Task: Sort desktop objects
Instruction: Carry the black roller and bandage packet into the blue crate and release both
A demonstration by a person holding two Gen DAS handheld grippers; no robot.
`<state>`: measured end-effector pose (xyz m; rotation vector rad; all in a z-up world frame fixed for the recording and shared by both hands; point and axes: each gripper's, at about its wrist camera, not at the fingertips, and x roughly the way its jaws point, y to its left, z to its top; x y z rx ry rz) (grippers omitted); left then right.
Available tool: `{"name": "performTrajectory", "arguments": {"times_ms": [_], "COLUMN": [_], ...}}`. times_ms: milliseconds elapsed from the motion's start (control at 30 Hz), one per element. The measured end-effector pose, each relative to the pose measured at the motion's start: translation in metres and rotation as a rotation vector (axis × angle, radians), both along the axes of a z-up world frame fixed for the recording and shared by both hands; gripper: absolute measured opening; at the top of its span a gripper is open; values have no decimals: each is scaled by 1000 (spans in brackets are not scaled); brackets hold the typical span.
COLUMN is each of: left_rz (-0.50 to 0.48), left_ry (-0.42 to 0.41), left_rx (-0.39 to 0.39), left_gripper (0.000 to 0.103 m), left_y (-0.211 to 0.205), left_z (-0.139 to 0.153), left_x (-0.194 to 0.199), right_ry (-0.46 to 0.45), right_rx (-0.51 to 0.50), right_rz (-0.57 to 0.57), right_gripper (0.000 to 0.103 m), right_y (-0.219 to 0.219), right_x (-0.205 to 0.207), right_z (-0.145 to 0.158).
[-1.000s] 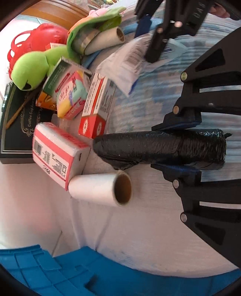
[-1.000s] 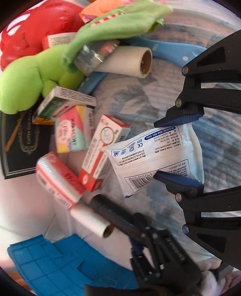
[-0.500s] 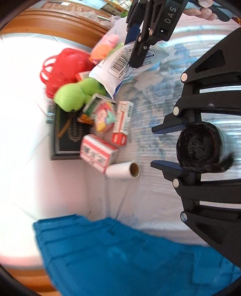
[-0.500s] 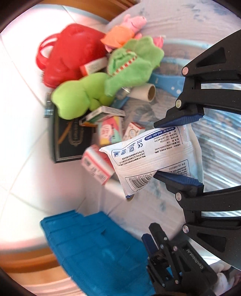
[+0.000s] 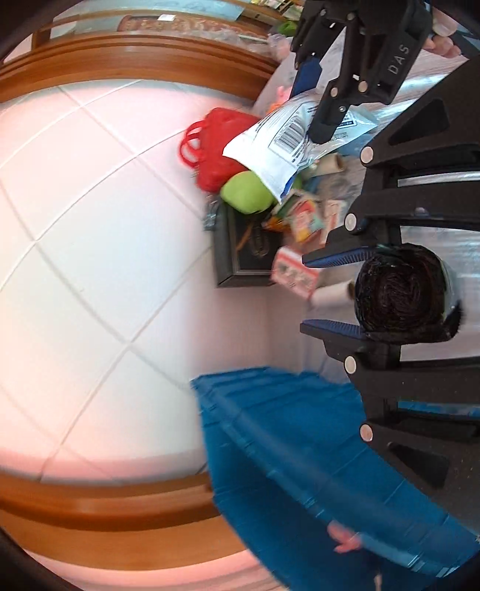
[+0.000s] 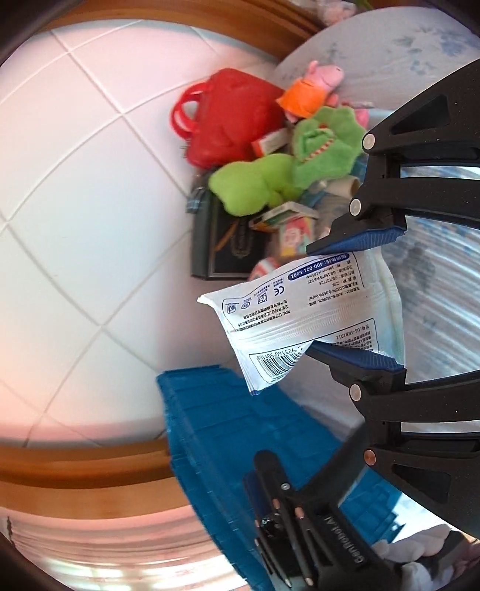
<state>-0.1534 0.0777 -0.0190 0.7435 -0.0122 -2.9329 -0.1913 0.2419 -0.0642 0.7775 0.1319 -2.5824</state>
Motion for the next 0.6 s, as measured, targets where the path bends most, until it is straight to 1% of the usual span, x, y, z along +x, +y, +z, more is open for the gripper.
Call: {"name": "performTrajectory", "arguments": {"times_ms": [33,100,133,200,233,333,467,500,600], "left_rz": [10,30,42,67,82,125,205,222,259], "left_ry": [27,61,84,112,131,162,181,172,135], "left_rx": [-6,-15,-23,-30,-26,-11,-42,-52,-49], "left_gripper": [29,29,29,29,29,29,29,29,28], "left_y": [-11,-28,-42,-65,-83,-135,-201,-221,-265], "left_z": [18,41,59,82,97,131,155,157,149], "left_x": [2,5,7,10,13,20,31,33,39], "right_ry": [23,63,84,120,130,161,185,189,175], "right_rx": [-3,-11,-14,-25,-29,-40,-48,-46,-34], "right_rz": [2,14,22,42,53,95,141,153,188], "right_gripper": [45,45,45,45,45,45,45,45,45], "right_y": [-8,-25,-38,-67,-80,-130,-200,-217,-272], "right_x": [1,4,6,8,8,9,12,13,14], "right_z": [13,36,49,73,82,110,137,141,145]}}
